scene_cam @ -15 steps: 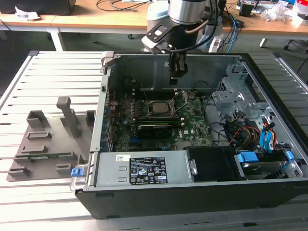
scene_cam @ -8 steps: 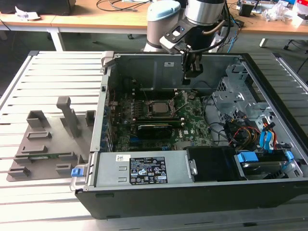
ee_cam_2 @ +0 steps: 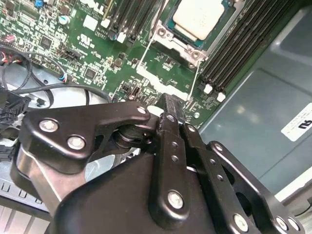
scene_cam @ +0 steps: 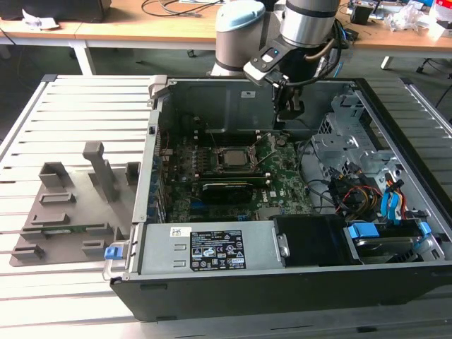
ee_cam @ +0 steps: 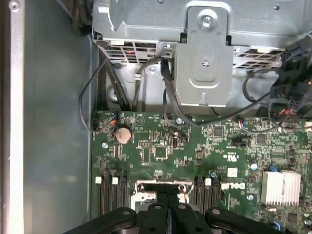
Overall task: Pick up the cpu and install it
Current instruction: 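Close the cpu cover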
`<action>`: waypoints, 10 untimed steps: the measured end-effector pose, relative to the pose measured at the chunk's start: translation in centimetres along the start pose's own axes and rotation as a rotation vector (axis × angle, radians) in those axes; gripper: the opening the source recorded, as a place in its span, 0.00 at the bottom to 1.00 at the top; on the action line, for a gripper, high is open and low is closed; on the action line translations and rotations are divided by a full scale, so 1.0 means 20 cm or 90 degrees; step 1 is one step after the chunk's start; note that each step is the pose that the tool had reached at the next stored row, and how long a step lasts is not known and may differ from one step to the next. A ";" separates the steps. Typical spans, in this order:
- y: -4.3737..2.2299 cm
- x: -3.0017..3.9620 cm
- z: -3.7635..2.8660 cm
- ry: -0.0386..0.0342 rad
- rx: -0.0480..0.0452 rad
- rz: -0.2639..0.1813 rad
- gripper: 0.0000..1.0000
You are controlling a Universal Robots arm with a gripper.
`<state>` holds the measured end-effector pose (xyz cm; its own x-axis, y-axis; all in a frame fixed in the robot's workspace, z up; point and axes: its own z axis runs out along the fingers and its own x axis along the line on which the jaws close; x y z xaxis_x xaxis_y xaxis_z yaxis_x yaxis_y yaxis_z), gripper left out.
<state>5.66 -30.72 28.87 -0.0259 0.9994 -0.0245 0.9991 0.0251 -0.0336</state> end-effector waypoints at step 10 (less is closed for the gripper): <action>0.070 0.017 0.133 -0.0001 0.0006 -0.003 0.11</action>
<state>6.95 -30.40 26.14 -0.0305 0.9992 -0.0245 0.9990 0.0296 -0.0347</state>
